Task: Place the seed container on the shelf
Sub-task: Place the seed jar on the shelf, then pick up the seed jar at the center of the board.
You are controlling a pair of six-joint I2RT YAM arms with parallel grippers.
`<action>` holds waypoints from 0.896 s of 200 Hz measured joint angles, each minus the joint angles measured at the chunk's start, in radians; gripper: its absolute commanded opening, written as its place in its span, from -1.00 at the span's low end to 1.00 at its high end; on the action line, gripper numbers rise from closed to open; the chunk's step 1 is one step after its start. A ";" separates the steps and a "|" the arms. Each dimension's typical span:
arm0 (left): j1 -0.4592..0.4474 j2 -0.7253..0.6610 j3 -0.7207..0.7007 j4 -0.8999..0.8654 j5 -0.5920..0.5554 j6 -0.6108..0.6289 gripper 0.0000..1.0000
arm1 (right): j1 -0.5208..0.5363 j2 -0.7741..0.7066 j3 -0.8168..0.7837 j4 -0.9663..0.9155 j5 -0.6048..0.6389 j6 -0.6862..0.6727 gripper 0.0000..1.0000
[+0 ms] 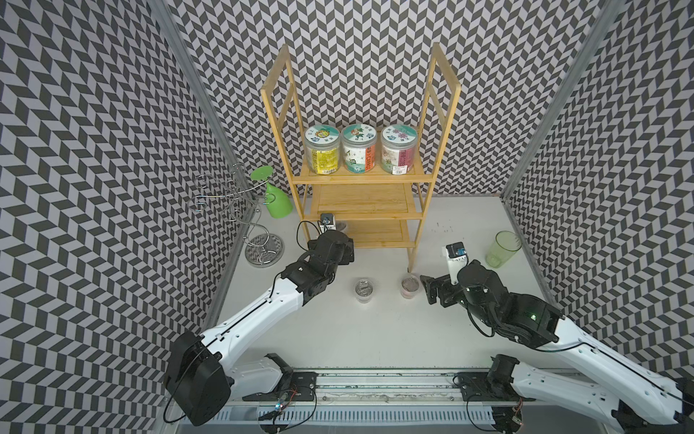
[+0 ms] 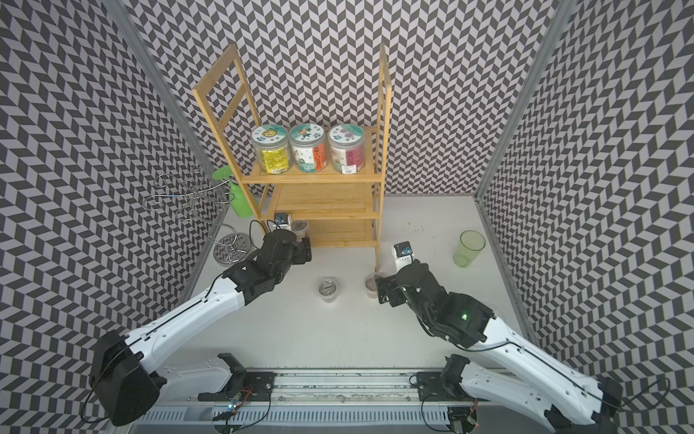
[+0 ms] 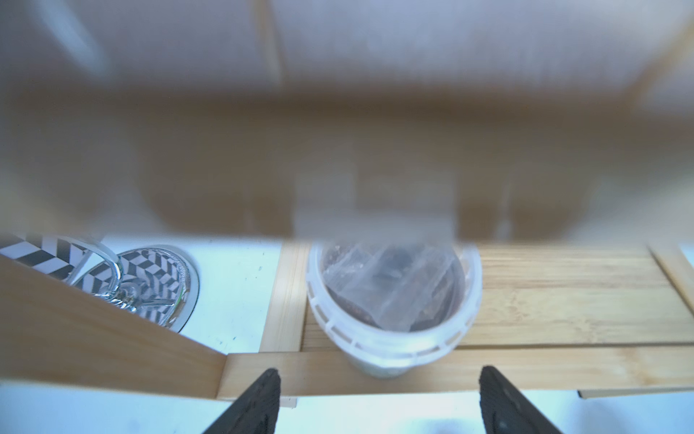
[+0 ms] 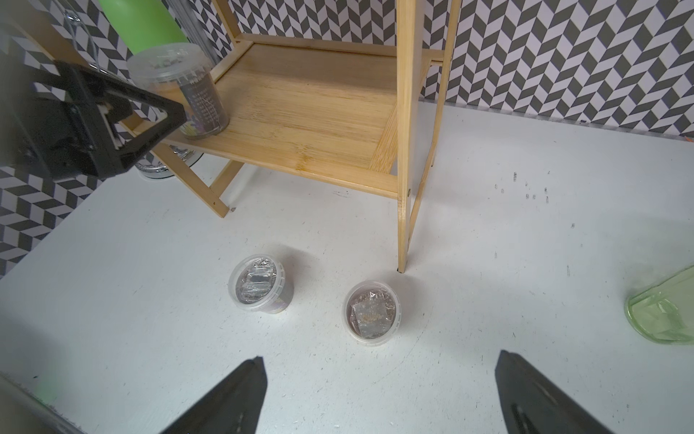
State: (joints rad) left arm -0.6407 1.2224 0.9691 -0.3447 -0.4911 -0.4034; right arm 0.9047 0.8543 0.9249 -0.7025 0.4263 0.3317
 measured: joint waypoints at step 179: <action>-0.030 -0.278 -0.059 -0.402 0.132 -0.171 0.88 | 0.025 0.168 -0.325 0.270 -0.101 0.275 0.99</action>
State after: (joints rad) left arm -0.6708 0.9447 0.9104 -0.7471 -0.3595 -0.5743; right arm 0.9298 1.0225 0.6003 -0.4324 0.3256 0.6067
